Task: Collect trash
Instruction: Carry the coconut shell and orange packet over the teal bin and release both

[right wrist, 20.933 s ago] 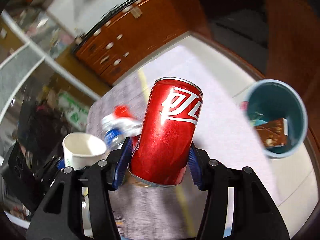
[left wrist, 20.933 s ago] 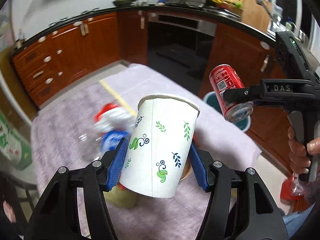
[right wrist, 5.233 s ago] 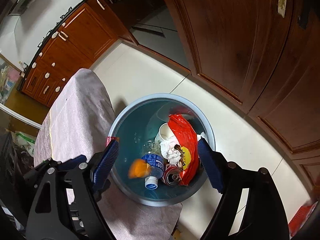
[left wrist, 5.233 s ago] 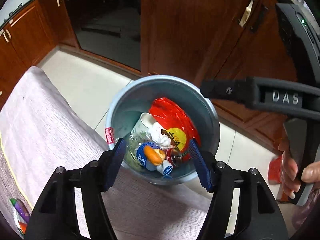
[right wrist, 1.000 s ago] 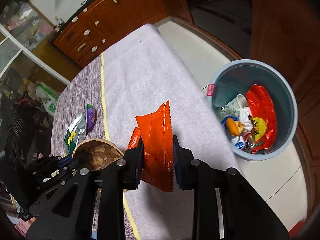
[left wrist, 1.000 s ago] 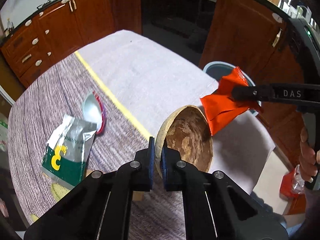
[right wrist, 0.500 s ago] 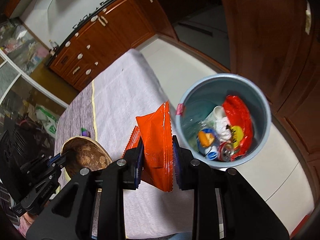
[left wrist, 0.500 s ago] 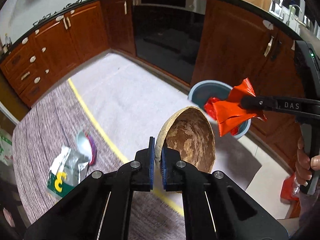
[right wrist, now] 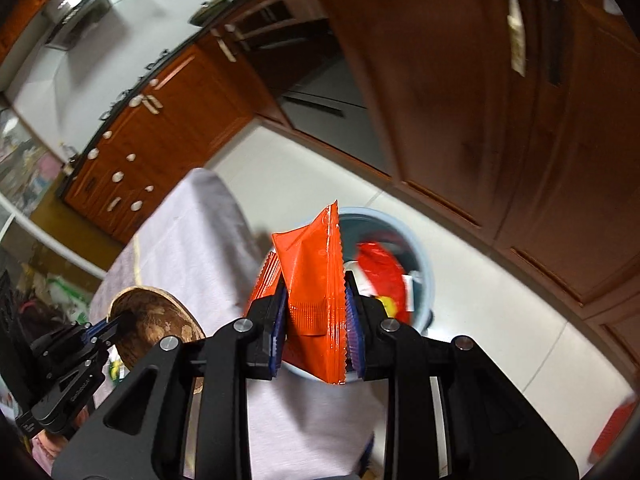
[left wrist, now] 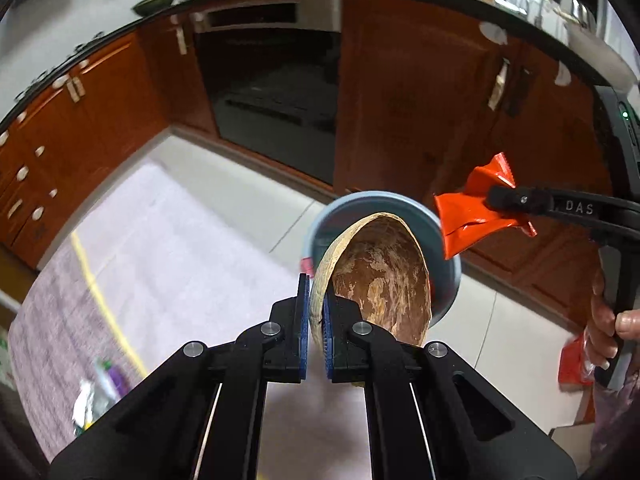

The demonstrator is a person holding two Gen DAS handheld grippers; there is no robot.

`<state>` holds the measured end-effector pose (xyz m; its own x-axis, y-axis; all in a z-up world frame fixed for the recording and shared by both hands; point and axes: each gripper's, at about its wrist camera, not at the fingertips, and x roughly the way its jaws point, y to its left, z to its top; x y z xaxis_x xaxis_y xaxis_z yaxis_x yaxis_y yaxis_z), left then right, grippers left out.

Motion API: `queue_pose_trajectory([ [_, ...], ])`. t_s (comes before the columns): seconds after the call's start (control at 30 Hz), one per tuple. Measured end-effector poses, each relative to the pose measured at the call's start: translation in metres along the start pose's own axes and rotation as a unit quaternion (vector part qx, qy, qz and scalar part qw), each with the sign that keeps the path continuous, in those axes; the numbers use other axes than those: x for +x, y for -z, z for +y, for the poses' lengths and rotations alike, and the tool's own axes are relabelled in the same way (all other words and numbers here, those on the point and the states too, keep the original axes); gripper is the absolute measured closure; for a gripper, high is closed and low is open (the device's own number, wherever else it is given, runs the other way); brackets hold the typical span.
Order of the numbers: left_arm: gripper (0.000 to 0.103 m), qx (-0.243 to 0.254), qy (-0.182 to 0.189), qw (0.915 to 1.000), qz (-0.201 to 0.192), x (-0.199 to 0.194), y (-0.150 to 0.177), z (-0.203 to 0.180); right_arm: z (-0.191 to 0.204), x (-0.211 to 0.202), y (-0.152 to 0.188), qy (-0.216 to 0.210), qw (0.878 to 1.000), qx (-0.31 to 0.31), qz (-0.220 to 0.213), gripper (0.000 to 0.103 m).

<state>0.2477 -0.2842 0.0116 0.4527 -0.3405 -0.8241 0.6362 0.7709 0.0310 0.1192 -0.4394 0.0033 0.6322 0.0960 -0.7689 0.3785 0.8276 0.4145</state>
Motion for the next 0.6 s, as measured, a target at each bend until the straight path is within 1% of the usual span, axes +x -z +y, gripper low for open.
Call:
queue_pose_trajectory([
  [0.1, 0.097, 0.016, 0.006, 0.9997, 0.016, 0.026, -0.01, -0.017, -0.016, 0.013, -0.001, 0.018, 1.0, 0.008, 0.011, 0.078],
  [0.23, 0.097, 0.029, 0.013, 0.9989, 0.035, 0.058, -0.019, -0.031, -0.031, 0.028, 0.0, 0.026, 0.999, 0.018, 0.024, 0.078],
  [0.37, 0.097, 0.028, 0.021, 0.9977, 0.058, 0.09, -0.025, -0.036, -0.042, 0.042, -0.001, 0.037, 0.999, 0.021, 0.034, 0.078],
  [0.53, 0.096, 0.026, 0.025, 0.9958, 0.084, 0.121, -0.022, -0.04, -0.049, 0.06, -0.003, 0.043, 0.998, 0.024, 0.05, 0.078],
  [0.6, 0.093, 0.024, 0.022, 0.9948, 0.096, 0.132, -0.02, -0.039, -0.05, 0.068, -0.001, 0.045, 0.997, 0.023, 0.059, 0.077],
])
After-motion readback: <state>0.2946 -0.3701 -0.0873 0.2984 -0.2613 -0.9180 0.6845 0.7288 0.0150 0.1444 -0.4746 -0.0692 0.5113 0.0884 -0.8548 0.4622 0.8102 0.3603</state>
